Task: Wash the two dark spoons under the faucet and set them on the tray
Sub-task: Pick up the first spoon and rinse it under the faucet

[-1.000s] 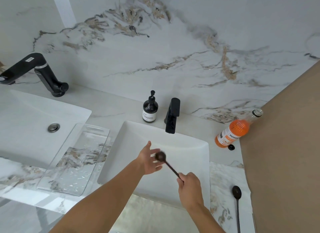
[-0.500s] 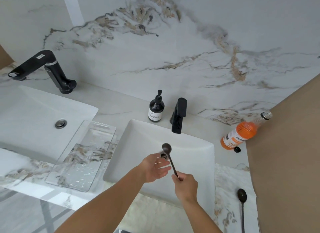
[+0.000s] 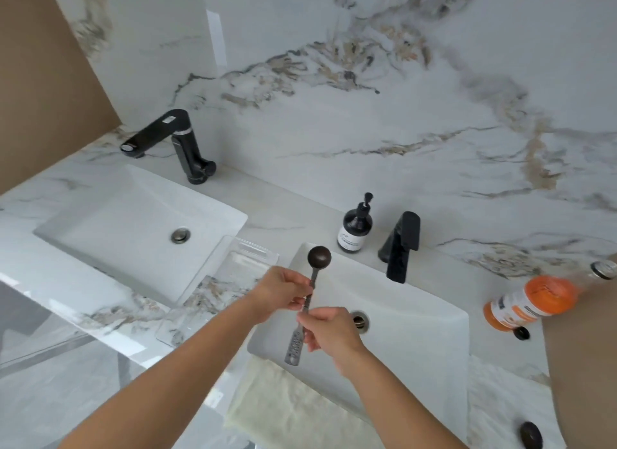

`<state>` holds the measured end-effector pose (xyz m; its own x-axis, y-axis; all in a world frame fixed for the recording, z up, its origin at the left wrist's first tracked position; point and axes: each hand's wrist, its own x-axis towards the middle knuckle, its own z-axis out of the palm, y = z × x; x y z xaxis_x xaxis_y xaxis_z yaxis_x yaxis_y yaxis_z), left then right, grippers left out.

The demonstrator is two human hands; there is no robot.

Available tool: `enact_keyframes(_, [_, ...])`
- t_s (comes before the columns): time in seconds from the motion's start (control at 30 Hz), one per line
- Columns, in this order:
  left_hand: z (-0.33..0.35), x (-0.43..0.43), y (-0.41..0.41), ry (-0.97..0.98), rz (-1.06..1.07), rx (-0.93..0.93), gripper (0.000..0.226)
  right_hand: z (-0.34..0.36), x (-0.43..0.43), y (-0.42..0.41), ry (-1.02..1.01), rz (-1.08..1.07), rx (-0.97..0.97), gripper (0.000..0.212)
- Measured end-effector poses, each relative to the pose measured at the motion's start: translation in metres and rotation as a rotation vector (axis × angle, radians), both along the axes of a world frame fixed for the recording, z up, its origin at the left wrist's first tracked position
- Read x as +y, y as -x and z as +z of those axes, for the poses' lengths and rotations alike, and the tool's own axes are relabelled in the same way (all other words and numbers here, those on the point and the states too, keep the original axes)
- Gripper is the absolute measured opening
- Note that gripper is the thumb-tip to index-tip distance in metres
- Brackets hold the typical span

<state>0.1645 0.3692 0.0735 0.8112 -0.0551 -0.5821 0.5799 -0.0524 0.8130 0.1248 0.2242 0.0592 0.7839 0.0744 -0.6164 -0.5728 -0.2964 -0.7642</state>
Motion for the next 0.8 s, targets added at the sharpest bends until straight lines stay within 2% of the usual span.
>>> enact_keyframes(0.1, [0.018,0.052,-0.007,-0.183,-0.009,-0.044,0.003,0.012,0.052,-0.015,-0.119,0.023,0.023,0.016])
enact_keyframes(0.2, [0.024,0.094,-0.014,-0.328,-0.036,-0.011,0.006,0.017,0.101,-0.029,-0.155,0.085,0.096,0.019])
enact_keyframes(0.27, [0.018,0.115,-0.019,-0.403,-0.037,0.028,0.006,0.013,0.129,-0.037,-0.109,0.115,0.152,0.025])
enact_keyframes(0.37, [0.0,0.134,-0.024,-0.477,-0.045,0.091,0.008,-0.004,0.16,-0.046,0.004,0.129,0.205,0.02])
enact_keyframes(0.5, [-0.026,0.139,-0.03,-0.566,-0.078,0.147,0.012,-0.032,0.183,-0.054,0.144,0.102,0.269,0.024])
enact_keyframes(0.63, [-0.049,0.135,-0.034,-0.659,-0.11,0.157,0.018,-0.052,0.192,-0.06,0.191,0.081,0.299,0.014])
enact_keyframes(0.8, [-0.072,0.134,-0.033,-0.641,-0.028,0.186,0.02,-0.074,0.196,-0.066,0.196,0.056,0.322,0.004])
